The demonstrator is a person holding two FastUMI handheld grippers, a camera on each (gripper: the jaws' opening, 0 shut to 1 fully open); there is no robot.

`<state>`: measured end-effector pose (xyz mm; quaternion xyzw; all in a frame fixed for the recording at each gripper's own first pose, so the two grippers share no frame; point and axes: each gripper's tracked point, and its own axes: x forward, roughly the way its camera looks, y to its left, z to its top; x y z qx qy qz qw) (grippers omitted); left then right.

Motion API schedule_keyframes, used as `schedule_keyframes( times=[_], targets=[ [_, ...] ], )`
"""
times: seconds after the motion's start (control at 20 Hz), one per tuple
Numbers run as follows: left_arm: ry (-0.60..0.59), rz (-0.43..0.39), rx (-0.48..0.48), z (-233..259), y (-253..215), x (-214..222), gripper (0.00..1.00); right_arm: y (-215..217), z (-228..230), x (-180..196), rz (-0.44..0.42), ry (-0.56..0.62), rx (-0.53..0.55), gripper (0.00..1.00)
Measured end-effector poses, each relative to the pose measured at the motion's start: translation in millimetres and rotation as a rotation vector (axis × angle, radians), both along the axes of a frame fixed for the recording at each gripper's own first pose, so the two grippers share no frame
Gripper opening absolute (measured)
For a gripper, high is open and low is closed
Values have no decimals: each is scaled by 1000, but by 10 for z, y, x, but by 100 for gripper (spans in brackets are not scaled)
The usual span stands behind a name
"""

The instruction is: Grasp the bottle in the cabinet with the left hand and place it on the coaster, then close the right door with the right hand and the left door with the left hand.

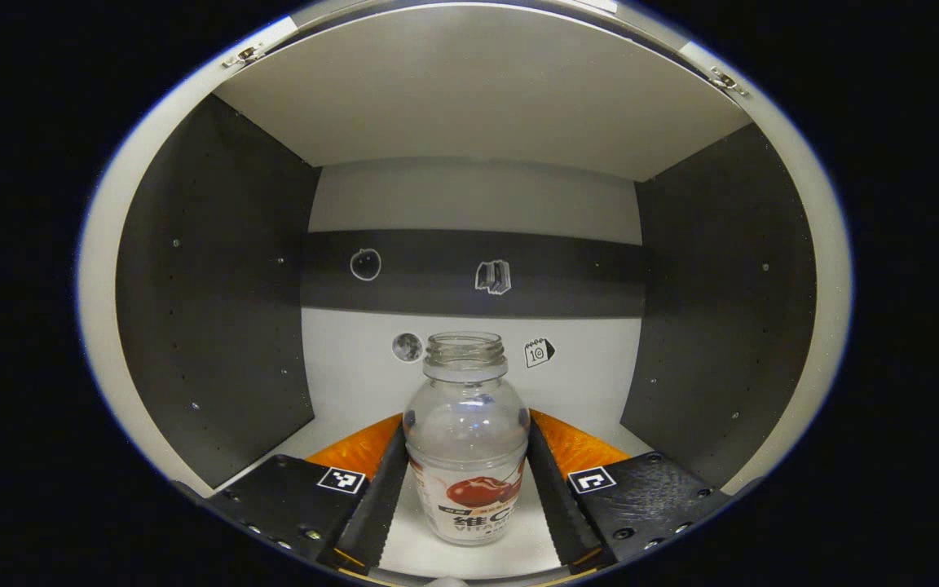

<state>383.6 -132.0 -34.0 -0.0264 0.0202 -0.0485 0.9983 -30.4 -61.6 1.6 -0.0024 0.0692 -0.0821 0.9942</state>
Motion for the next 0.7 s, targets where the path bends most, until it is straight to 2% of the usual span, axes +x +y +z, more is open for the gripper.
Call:
schedule_keyframes(
  times=[0.2,0.25,0.5,0.7],
  targets=[
    [-37,4,10,129,46,-128,78,69,-64,-33,20,8,0,84],
    [-49,13,21,146,54,-147,75,86,-71,-44,27,7,0,84],
    [-96,8,56,124,-18,-136,75,194,-145,-114,61,21,9,84],
    [-107,-32,55,116,-32,-145,75,210,-218,-154,70,25,-8,84]
  ],
)
